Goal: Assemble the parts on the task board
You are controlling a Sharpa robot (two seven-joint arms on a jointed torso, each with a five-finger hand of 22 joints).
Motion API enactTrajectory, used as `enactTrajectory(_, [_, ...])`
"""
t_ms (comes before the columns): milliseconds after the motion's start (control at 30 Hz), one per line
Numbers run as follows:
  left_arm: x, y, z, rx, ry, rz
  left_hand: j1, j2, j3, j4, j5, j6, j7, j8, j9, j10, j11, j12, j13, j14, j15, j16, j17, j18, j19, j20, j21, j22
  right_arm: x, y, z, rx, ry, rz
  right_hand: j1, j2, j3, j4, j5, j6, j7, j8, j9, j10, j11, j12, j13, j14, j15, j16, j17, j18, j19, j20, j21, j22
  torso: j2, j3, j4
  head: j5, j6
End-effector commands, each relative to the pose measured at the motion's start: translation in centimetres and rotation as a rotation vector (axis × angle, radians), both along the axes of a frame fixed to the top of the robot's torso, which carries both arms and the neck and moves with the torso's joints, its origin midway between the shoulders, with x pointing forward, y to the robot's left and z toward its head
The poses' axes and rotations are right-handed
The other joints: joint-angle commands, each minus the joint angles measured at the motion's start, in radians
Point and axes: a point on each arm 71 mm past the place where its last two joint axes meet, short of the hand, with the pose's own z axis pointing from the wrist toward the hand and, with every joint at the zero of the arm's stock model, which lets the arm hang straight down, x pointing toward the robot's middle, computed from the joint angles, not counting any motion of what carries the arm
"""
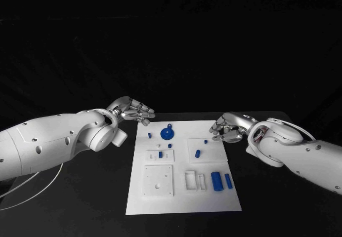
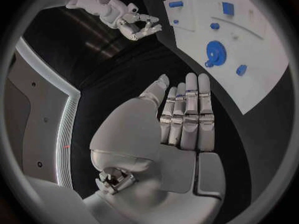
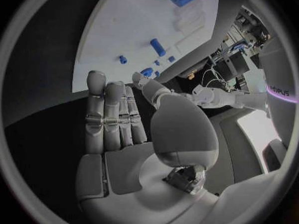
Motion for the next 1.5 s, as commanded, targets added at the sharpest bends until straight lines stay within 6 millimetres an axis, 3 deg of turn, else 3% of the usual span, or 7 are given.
enactTrajectory(33, [0.0,-0.2,0.5,-0.074,-0.041,0.009,-0.006,-0.003,-0.006,0.012,-0.005,-0.015,0.002,0.0,0.0,-0.031,0.013,0.0,0.001,-0.054,0.02,-0.005,-0.03,0.011,-0.019,0.024,-0.032,-0.045,-0.1,0.5,-0.3,-0.088,-0.066,-0.006,-0.001,-0.018,-0.004,0.01,-0.017,-0.012,0.001,-0.003,-0.001,-0.01,0.0,-0.006,-0.001,0.001,0.009,0.002,-0.004,0.023,0.041,0.011,-0.007,-0.005,0.0,0.0,-0.0001,0.002,0.0])
enactTrajectory(167, [0.0,-0.2,0.5,-0.096,-0.043,0.015,-0.001,0.0,-0.017,0.024,-0.005,-0.025,0.006,0.001,0.001,-0.054,0.021,0.0,0.001,-0.105,0.041,-0.006,-0.08,0.017,-0.06,0.051,-0.028,-0.144,-0.4,1.5,-1.2,-0.121,-0.079,0.004,0.008,-0.028,-0.003,0.021,-0.041,-0.016,0.002,-0.003,0.0,-0.015,0.002,-0.006,-0.001,0.001,0.011,0.002,-0.012,0.027,0.04,0.014,-0.015,-0.017,0.0,-0.0001,0.0008,0.002,-0.003])
enactTrajectory(267, [0.0,-0.2,0.6,-0.106,-0.041,0.019,0.007,0.001,-0.028,0.031,-0.004,-0.025,0.008,0.001,0.001,-0.052,0.022,0.0,0.0,-0.1,0.041,-0.006,-0.109,0.015,-0.039,0.051,-0.028,-0.249,-0.4,2.0,-1.6,-0.136,-0.094,0.004,0.011,-0.036,0.017,0.026,-0.052,-0.015,0.002,-0.003,0.0,-0.013,0.001,-0.006,-0.001,0.002,0.011,0.005,-0.017,0.027,0.041,0.014,-0.012,-0.023,0.001,-0.0003,0.0016,0.002,-0.005])
enactTrajectory(500, [0.0,-0.1,0.6,-0.116,-0.038,0.029,0.008,0.002,-0.03,0.037,-0.003,-0.02,0.011,0.001,0.001,-0.044,0.02,0.0,0.0,-0.092,0.038,-0.006,-0.111,0.013,-0.027,0.047,-0.025,-0.295,-0.3,2.9,-2.4,-0.166,-0.113,0.006,0.014,-0.054,0.066,0.038,-0.074,-0.013,0.002,-0.003,0.0,-0.01,0.001,-0.006,-0.001,0.003,0.011,0.009,-0.025,0.028,0.04,0.014,0.0,-0.034,0.0,-0.0009,0.0016,0.006,-0.008])
enactTrajectory(567, [0.0,0.0,0.6,-0.117,-0.037,0.032,0.01,0.001,-0.031,0.042,-0.004,-0.019,0.011,0.001,0.001,-0.042,0.02,0.0,0.0,-0.09,0.038,-0.006,-0.112,0.01,-0.018,0.046,-0.023,-0.337,-0.3,3.1,-2.6,-0.17,-0.116,0.007,0.014,-0.055,0.069,0.039,-0.076,-0.013,0.002,-0.003,0.0,-0.01,0.001,-0.006,-0.001,0.003,0.012,0.01,-0.026,0.028,0.04,0.014,0.001,-0.035,0.0,-0.0006,0.0006,0.007,-0.008])
enactTrajectory(933, [0.1,0.0,0.5,-0.121,-0.028,0.036,0.009,0.0,-0.031,0.05,-0.005,-0.015,0.01,0.001,0.001,-0.036,0.017,0.0,0.0,-0.081,0.034,-0.005,-0.104,0.006,-0.008,0.042,-0.02,-0.38,0.1,3.9,-3.5,-0.201,-0.139,0.0,0.016,-0.063,0.148,0.041,-0.104,-0.003,0.002,-0.003,0.001,0.0,-0.002,-0.005,-0.001,0.007,0.011,0.015,-0.031,0.027,0.04,0.014,0.025,-0.04,0.001,-0.0009,0.0004,0.01,-0.011])
enactTrajectory(1500, [0.1,0.2,0.5,-0.118,-0.023,0.047,0.009,-0.001,-0.033,0.055,-0.005,-0.013,0.009,0.001,0.001,-0.034,0.016,0.0,0.001,-0.078,0.033,-0.005,-0.101,0.004,-0.004,0.041,-0.018,-0.392,0.1,4.3,-3.9,-0.197,-0.146,0.003,0.011,-0.065,0.157,0.045,-0.099,-0.002,0.001,-0.003,0.0,0.0,-0.002,-0.005,-0.001,0.007,0.011,0.016,-0.033,0.026,0.039,0.013,0.029,-0.042,-0.001,0.0002,-0.0011,0.017,-0.016])
